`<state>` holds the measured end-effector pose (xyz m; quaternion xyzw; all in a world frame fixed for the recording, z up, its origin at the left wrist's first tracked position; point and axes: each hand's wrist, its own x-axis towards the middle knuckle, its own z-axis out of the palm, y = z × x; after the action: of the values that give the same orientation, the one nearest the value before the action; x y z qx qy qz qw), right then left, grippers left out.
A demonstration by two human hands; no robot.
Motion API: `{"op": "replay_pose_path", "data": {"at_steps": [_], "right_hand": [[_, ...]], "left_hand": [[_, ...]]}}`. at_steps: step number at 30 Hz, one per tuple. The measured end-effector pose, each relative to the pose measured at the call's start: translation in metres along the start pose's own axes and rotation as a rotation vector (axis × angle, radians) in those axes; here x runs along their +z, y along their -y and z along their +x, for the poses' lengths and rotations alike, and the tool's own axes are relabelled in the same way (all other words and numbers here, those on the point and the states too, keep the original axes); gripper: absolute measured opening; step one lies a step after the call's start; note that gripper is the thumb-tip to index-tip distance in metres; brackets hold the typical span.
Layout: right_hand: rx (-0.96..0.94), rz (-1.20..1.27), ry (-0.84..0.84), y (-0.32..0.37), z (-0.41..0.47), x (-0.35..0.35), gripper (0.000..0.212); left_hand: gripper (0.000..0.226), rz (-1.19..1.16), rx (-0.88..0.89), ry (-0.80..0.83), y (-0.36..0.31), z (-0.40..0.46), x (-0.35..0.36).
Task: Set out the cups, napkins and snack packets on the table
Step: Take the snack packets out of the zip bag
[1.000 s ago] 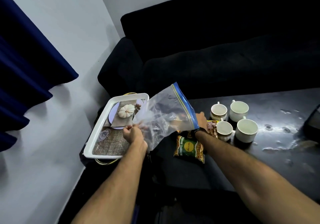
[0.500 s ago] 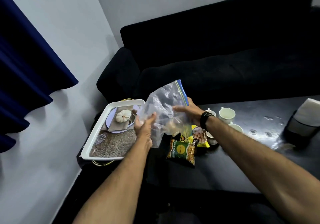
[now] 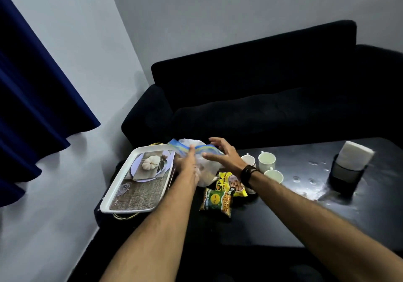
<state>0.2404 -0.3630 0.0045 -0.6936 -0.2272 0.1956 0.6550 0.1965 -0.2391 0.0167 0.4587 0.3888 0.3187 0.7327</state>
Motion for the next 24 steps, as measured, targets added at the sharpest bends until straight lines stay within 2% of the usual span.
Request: {"op": "replay_pose_path", "data": {"at_steps": [2,4,5,7,9,11,15,17,18,20,22,24], "right_hand": [[0.115,0.079,0.048,0.002,-0.014,-0.006,0.109],[0.163,0.247,0.145,0.001,-0.022,-0.008,0.110],[0.130,0.353,0.144,0.001,-0.023,-0.009,0.099],[0.056,0.467,0.015,0.006,-0.022,-0.012,0.067],[0.067,0.500,-0.160,0.014,-0.020,-0.017,0.039],[0.114,0.518,-0.274,0.019,-0.017,-0.024,0.022],[0.208,0.426,-0.417,0.023,-0.016,-0.036,0.016],[0.289,0.428,-0.309,0.023,-0.021,-0.044,0.006],[0.330,0.446,-0.183,0.025,-0.026,-0.048,0.009],[0.379,0.407,0.027,0.026,-0.035,-0.050,0.036],[0.361,0.259,0.013,0.023,-0.038,-0.052,0.058],[0.336,0.157,-0.102,0.018,-0.043,-0.059,0.062]], "left_hand": [[0.034,-0.134,-0.022,-0.014,-0.008,-0.007,0.003],[0.020,-0.141,-0.109,0.115,-0.011,-0.016,0.009],[0.024,-0.116,-0.129,0.187,-0.010,-0.021,0.013],[0.039,-0.025,-0.067,0.267,-0.006,-0.029,0.021],[0.062,0.085,0.039,0.345,0.000,-0.042,0.024],[0.076,0.220,0.080,0.468,0.006,-0.053,0.023],[0.047,0.360,0.140,0.663,0.020,-0.063,0.019],[0.043,0.495,0.213,0.706,0.026,-0.067,0.017],[0.047,0.573,0.263,0.712,0.029,-0.069,0.015],[0.055,0.673,0.357,0.712,0.035,-0.072,0.015],[0.053,0.755,0.416,0.729,0.041,-0.075,0.014],[0.054,0.824,0.374,0.752,0.048,-0.078,0.015]]}}
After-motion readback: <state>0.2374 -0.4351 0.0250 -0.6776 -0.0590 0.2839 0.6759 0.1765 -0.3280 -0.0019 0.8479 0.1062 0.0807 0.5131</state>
